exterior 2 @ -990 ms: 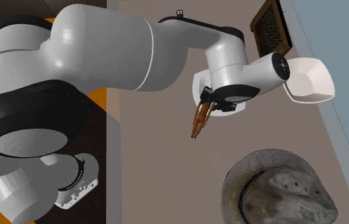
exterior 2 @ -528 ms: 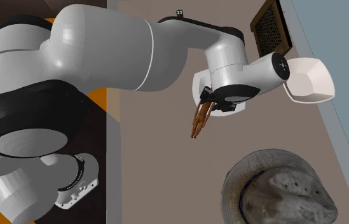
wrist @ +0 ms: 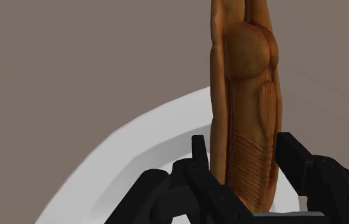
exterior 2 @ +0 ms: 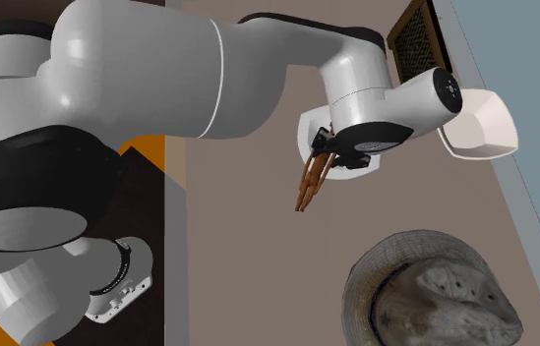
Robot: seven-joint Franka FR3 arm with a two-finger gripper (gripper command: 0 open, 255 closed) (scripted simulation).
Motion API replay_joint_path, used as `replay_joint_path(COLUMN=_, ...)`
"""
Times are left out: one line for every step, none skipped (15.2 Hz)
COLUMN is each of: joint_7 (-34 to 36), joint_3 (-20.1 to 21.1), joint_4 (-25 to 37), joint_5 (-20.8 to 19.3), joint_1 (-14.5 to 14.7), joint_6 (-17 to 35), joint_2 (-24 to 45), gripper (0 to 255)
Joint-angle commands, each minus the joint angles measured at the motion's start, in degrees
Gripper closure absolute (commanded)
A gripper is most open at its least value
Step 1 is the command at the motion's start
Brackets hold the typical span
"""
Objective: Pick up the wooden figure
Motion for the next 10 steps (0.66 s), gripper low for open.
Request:
replay_joint_path(joint_7=0.4, joint_3=-0.2, joint_4=0.3, joint_5=-0.4, joint_1=0.2, joint_6=-1.1, joint_2=-0.9, gripper=255)
replay_joint_path(joint_7=0.6, joint_3=-0.3, joint_4=0.5, joint_5=-0.6, joint_1=0.2, joint_6=-1.6, joint_2=-1.3, gripper=255)
replay_joint_path(joint_7=0.8, joint_3=-0.4, joint_4=0.8, joint_5=-0.8, joint_1=0.2, joint_6=-2.2, joint_2=-1.7, gripper=255)
replay_joint_path(joint_7=1.0, joint_3=-0.5, joint_4=1.1, joint_5=-1.0, joint_1=0.3, joint_6=-2.8, joint_2=-2.0, gripper=255)
replay_joint_path(joint_7=1.2, joint_3=-0.6, joint_4=1.4, joint_5=-1.2, joint_1=0.3, joint_6=-3.4, joint_2=-2.4, gripper=255)
replay_joint_path(joint_7=1.3, joint_3=-0.7, joint_4=1.7, joint_5=-1.4, joint_1=0.3, joint_6=-4.0, joint_2=-2.7, gripper=255)
replay_joint_path(joint_7=1.5, joint_3=-0.7, joint_4=2.0, joint_5=-1.5, joint_1=0.4, joint_6=-4.6, joint_2=-3.0, gripper=255)
replay_joint_path(joint_7=1.7, joint_3=-0.8, joint_4=2.3, joint_5=-1.7, joint_1=0.4, joint_6=-5.2, joint_2=-3.3, gripper=255)
replay_joint_path(joint_7=1.7, joint_3=-0.8, joint_4=2.4, joint_5=-1.7, joint_1=0.4, joint_6=-5.3, joint_2=-3.4, gripper=255)
replay_joint_path(joint_7=1.7, joint_3=-0.8, joint_4=2.4, joint_5=-1.7, joint_1=0.4, joint_6=-5.3, joint_2=-3.4, gripper=255)
